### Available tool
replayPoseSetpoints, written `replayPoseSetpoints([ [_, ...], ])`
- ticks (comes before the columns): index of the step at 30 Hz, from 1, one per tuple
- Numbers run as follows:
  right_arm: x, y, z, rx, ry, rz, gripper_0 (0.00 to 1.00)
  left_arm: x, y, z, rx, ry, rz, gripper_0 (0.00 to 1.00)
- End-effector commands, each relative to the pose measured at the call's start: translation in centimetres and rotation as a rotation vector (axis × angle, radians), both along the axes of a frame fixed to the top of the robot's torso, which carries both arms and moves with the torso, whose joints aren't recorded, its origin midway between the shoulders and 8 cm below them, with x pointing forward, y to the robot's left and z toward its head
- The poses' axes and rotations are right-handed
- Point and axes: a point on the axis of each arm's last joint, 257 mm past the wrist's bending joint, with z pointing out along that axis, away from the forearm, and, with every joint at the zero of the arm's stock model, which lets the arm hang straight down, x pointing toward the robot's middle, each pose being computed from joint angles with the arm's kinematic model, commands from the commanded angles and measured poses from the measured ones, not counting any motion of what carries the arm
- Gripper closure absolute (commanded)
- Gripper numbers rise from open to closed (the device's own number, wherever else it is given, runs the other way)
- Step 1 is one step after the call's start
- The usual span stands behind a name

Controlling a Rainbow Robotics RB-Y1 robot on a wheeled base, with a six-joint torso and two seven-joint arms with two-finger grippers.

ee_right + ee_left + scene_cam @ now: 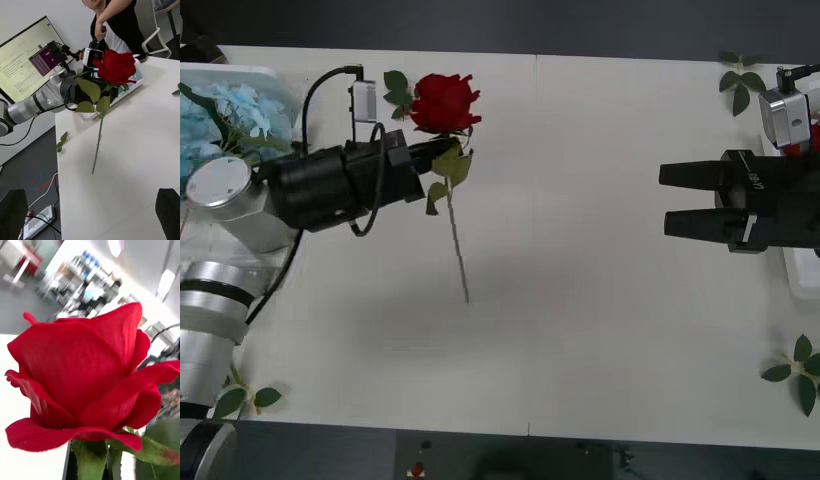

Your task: Put the red flowers into the right box and the blue flowers into the left box

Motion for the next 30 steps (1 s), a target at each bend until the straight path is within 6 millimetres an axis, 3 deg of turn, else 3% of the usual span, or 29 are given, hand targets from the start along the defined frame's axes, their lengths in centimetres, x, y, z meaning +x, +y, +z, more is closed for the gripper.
replayPoseSetpoints([
  [1,0.0,0.7,1.6,0.020,-0.040,0.014,0.00,-1.0,-4.3,3.7,-0.098,-0.073,-0.021,1.00],
  [7,0.0,0.7,1.6,0.019,-0.040,0.013,0.00,-1.8,-10.4,6.9,-0.166,-0.085,0.025,1.00],
  [13,0.0,0.8,1.5,0.019,-0.038,0.011,0.00,-2.8,-14.1,9.0,-0.210,-0.073,0.001,1.00],
  [22,-0.2,1.1,0.5,0.015,-0.014,0.017,0.00,-5.4,-16.7,12.3,-0.285,-0.062,-0.047,1.00],
  [30,0.1,2.8,-1.3,0.033,0.005,-0.004,0.00,-6.5,-16.7,14.8,-0.377,-0.017,-0.085,1.00],
])
